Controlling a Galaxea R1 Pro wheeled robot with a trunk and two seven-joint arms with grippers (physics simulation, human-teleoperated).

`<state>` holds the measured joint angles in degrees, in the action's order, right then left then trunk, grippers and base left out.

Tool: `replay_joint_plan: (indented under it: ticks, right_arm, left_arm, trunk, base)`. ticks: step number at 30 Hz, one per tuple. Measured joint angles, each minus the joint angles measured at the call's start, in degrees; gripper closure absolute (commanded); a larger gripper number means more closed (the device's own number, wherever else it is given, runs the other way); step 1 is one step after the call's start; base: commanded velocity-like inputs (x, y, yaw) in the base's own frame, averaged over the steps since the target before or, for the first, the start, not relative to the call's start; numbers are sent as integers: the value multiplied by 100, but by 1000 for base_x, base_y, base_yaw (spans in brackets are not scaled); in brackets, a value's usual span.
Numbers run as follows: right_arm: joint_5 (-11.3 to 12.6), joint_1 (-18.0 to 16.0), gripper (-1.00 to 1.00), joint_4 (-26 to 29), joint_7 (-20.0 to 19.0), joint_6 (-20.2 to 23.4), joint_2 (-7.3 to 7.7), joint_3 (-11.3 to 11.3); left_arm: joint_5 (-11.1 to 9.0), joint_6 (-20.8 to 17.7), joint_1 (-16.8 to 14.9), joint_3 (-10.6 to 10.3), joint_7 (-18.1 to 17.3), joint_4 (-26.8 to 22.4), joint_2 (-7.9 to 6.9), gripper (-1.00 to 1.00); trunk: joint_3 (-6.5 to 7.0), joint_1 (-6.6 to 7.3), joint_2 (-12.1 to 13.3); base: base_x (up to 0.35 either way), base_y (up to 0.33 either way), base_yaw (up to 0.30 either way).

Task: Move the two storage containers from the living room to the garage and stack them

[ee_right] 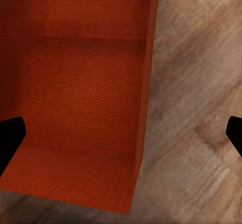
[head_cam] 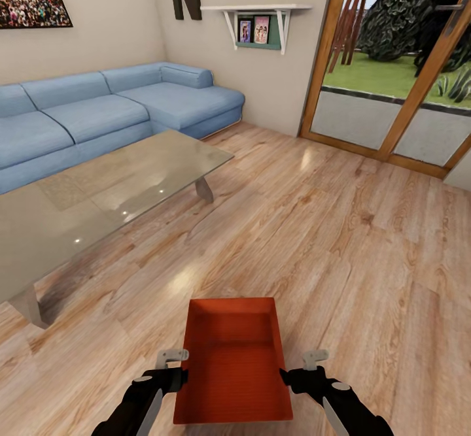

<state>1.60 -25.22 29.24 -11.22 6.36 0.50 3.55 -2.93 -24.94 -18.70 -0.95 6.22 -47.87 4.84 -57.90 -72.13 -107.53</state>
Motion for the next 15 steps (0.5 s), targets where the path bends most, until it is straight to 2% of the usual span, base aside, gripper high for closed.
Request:
replay_joint_plan:
  ticks: [15]
  right_arm:
    - [-1,0,-100,0,16,-10,4,-11]
  left_arm:
    - [-9,9,0,0,0,0,0,-100]
  trunk:
    - [0,0,0]
  base:
    - [0,0,0]
